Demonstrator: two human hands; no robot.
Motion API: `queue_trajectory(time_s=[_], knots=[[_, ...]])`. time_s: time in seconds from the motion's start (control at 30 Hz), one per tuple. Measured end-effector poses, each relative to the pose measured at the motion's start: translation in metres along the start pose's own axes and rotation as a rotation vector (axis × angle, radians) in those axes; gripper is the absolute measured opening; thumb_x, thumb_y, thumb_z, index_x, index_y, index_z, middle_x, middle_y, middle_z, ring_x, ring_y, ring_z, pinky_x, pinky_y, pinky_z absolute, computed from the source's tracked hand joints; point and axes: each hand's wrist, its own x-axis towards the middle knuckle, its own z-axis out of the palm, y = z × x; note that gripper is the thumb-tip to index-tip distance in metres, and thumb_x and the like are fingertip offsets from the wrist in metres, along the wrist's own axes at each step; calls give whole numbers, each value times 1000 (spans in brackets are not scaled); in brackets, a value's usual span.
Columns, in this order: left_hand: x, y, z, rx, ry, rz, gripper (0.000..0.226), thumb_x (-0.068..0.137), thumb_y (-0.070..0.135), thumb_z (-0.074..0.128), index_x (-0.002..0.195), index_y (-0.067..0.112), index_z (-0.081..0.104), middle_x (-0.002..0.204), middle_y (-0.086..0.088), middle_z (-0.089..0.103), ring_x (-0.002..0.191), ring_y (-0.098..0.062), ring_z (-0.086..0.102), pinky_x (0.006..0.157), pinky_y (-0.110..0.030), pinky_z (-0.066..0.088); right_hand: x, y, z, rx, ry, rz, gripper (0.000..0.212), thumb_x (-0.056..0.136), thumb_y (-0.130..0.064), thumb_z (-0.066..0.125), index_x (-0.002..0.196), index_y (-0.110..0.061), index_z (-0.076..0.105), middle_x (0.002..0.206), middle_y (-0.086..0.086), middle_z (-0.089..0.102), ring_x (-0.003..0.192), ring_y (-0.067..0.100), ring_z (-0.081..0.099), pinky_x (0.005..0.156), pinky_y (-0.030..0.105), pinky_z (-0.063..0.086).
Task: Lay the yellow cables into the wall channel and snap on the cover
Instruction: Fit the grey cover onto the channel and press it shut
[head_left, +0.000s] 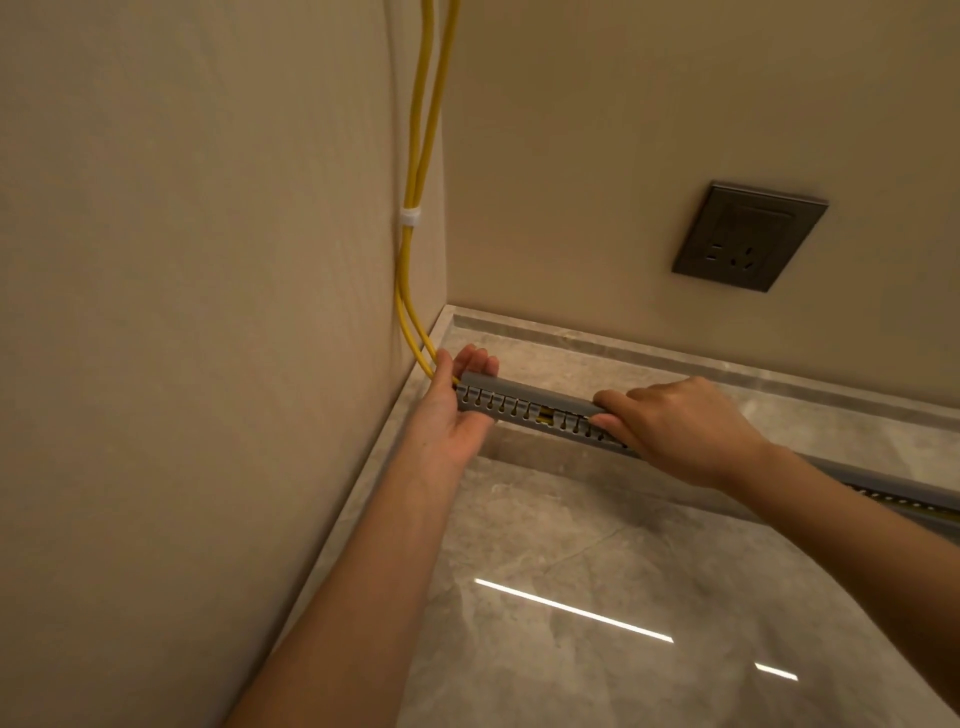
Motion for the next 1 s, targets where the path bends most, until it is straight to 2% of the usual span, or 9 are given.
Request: queue_trajectory(time_s=[0.1, 0.2, 0.37, 0.47, 0.67, 0.9, 1.0], knots=[[1, -2, 2, 7, 39, 2, 34, 92, 30, 53, 76, 2, 61, 58, -7, 57, 55, -14, 55, 58, -26, 54, -1, -5, -2, -15, 2, 42, 64, 88, -54, 1, 106, -25, 56, 80, -5, 64, 64, 15, 57, 48, 26, 30], [1, -3, 3, 6, 56, 15, 33, 93, 30, 52, 76, 2, 60, 63, -5, 52, 56, -12, 51, 59, -24, 50, 1, -16, -5, 25, 15, 108, 53, 89, -58, 20, 101, -24, 59, 82, -6, 63, 69, 13, 56, 50, 26, 31], [-2, -6, 4, 22, 0, 35, 34, 95, 31, 48, 77, 4, 60, 59, -5, 56, 53, -13, 55, 59, -26, 51, 18, -37, -7, 345, 44, 309, 41, 91, -52, 34, 105, -23, 60, 91, -5, 62, 77, 13, 54, 60, 33, 46], [-3, -8, 5, 54, -15, 71, 35, 96, 32, 45, 78, 6, 59, 64, -6, 60, 63, -16, 56, 69, -29, 52, 34, -49, -6, 411, 72, 351, 36, 92, -49, 39, 104, -23, 62, 90, -4, 63, 78, 16, 56, 61, 35, 47], [-4, -10, 0, 76, -43, 126, 32, 98, 32, 43, 90, 6, 61, 82, -7, 65, 78, -17, 63, 83, -35, 50, 55, -58, -2, 397, 36, 430, 39, 93, -49, 39, 97, -21, 67, 79, -1, 66, 68, 17, 58, 55, 31, 43], [0, -14, -1, 128, -26, 196, 34, 100, 31, 35, 90, 8, 59, 84, -4, 63, 74, -13, 61, 73, -28, 51, 54, -57, -5, 389, 57, 414, 41, 93, -50, 40, 92, -22, 69, 73, -1, 66, 64, 16, 57, 54, 31, 44], [0, -15, 2, 149, 35, 209, 35, 100, 31, 37, 85, 8, 59, 78, -4, 60, 67, -12, 58, 62, -25, 51, 53, -57, -8, 346, 54, 373, 45, 92, -52, 37, 91, -22, 70, 72, 0, 67, 64, 18, 58, 57, 35, 48]])
